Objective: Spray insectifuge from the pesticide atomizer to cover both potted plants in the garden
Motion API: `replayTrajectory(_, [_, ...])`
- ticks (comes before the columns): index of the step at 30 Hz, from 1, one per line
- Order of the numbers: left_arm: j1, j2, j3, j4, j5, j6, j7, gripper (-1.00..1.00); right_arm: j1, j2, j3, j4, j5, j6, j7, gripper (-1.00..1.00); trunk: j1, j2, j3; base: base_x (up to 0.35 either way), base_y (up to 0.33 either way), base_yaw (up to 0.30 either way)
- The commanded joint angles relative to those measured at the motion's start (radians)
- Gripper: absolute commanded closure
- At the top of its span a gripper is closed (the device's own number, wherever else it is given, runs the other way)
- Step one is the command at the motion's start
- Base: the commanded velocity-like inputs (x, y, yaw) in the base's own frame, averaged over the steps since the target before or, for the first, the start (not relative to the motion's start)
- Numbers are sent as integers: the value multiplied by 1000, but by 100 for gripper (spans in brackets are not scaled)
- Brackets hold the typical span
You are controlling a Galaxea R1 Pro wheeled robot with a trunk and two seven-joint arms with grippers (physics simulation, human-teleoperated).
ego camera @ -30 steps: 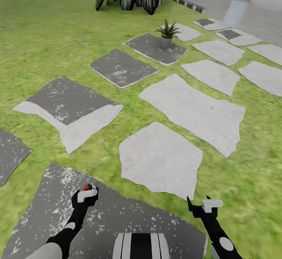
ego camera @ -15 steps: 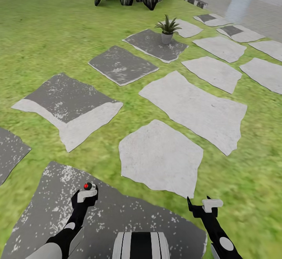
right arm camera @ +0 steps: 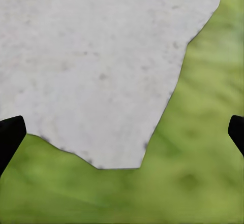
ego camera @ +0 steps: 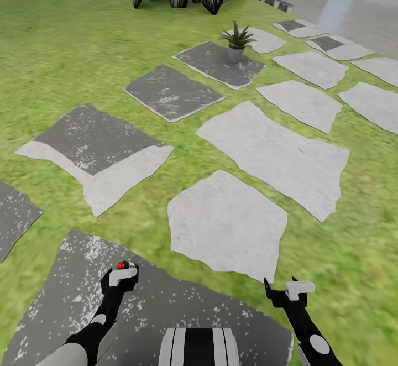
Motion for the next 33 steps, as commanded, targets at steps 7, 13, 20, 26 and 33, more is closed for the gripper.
replayTrajectory(7, [-1,0,2,1,-7,-3,5,-100,0,0,0,0,0,-3,0,-100,0,0,-1,4,0,0])
replayTrajectory(13, [-1,0,2,1,-7,-3,5,-100,0,0,0,0,0,-4,0,-100,0,0,1,0,0,0])
replayTrajectory(20, [-1,0,4,1,-6,-3,5,-100,0,0,0,-1,0,-4,0,-100,0,0,3,0,0,0])
replayTrajectory(26, [-1,0,4,1,-6,-3,5,-100,0,0,0,-1,0,-5,0,-100,0,0,6,0,0,0])
replayTrajectory(33, [-1,0,4,1,-6,-3,5,-100,0,0,0,-1,0,-6,0,-100,0,0,14,0,0,0])
